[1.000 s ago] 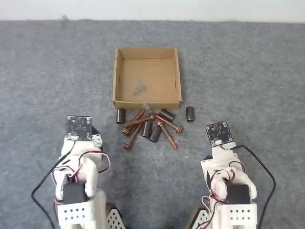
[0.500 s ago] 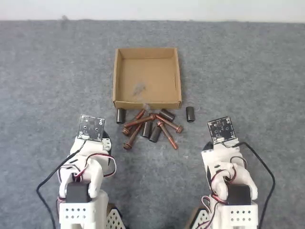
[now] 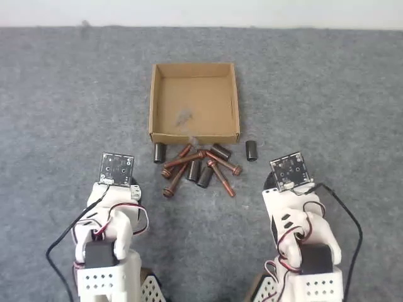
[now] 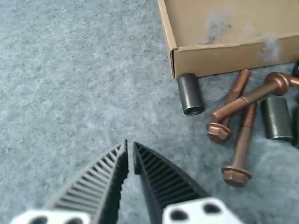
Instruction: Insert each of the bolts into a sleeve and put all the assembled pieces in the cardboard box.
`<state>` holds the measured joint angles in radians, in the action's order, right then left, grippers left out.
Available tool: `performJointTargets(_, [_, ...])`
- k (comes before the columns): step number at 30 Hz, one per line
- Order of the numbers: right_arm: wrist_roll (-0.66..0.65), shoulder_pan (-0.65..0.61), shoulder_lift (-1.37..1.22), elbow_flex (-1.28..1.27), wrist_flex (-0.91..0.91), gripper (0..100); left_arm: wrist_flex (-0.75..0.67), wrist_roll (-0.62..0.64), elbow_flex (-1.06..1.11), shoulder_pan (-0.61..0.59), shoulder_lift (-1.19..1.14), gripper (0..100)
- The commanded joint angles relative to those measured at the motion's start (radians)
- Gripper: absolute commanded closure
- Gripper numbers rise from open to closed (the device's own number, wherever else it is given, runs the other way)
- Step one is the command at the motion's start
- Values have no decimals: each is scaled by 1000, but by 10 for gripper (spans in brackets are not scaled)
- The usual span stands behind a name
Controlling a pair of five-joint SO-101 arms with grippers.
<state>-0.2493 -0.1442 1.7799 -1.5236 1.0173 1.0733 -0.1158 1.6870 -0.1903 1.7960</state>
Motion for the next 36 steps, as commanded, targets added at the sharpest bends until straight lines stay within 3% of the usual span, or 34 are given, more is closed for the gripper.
performJointTargets(1, [23, -12, -150, 132, -22, 989, 5, -6, -42, -6, 11, 896])
performJointTargets(18, [166, -15, -881, 571, -53, 989, -2, -11, -48, -6, -21, 924])
performJointTargets(29, [157, -90, -1219, 689, -180, 982, -232, -12, -232, -6, -638, 924])
performJointTargets(34, [157, -87, -1339, 721, -232, 845, -230, -14, -315, -8, -801, 924])
performJointTargets(36, [157, -85, -1374, 732, -265, 847, -230, -14, -326, -8, -825, 924])
